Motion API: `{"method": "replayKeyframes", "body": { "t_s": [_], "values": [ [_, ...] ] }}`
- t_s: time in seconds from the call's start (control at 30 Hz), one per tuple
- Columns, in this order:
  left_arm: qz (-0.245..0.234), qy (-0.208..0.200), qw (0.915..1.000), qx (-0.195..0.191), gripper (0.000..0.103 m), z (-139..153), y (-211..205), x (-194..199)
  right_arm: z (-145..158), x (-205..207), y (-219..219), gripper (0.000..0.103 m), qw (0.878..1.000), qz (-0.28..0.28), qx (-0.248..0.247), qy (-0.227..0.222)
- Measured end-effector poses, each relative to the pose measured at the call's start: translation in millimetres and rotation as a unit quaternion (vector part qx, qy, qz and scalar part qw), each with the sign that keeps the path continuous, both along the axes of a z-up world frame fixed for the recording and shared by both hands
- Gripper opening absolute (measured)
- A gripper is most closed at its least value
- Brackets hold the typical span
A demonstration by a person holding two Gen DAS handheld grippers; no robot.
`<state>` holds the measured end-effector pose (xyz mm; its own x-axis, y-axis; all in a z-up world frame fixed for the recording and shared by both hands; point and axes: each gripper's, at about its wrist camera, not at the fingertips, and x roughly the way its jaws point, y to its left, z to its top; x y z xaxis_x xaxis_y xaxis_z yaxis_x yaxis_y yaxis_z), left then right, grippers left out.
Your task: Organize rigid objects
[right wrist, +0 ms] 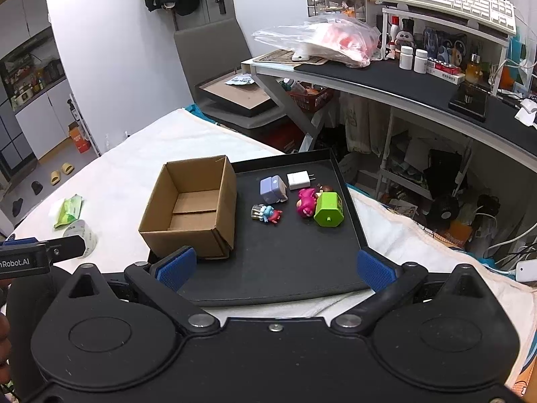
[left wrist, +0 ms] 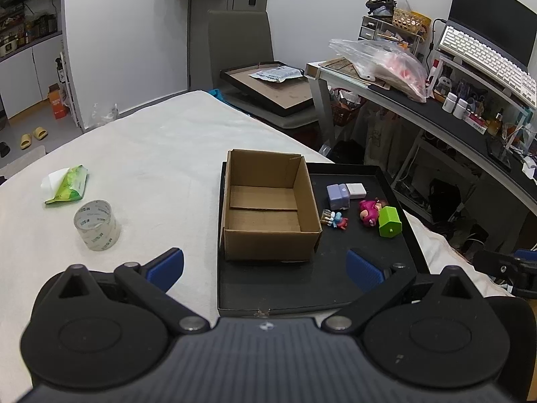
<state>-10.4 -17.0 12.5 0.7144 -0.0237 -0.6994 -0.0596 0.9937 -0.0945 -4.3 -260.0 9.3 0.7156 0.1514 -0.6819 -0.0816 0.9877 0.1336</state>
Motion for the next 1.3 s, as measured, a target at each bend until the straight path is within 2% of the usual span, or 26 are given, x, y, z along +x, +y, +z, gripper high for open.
{"method": "replayKeyframes", "body": {
  "t_s": [1.3],
  "values": [
    [-0.004,-0.008,1.0000,-0.002,0.102,3.1,1.3,-5.4,0.0,-4.4,4.4,0.103,1.000,0.003,-0.013,-0.001]
  ]
}}
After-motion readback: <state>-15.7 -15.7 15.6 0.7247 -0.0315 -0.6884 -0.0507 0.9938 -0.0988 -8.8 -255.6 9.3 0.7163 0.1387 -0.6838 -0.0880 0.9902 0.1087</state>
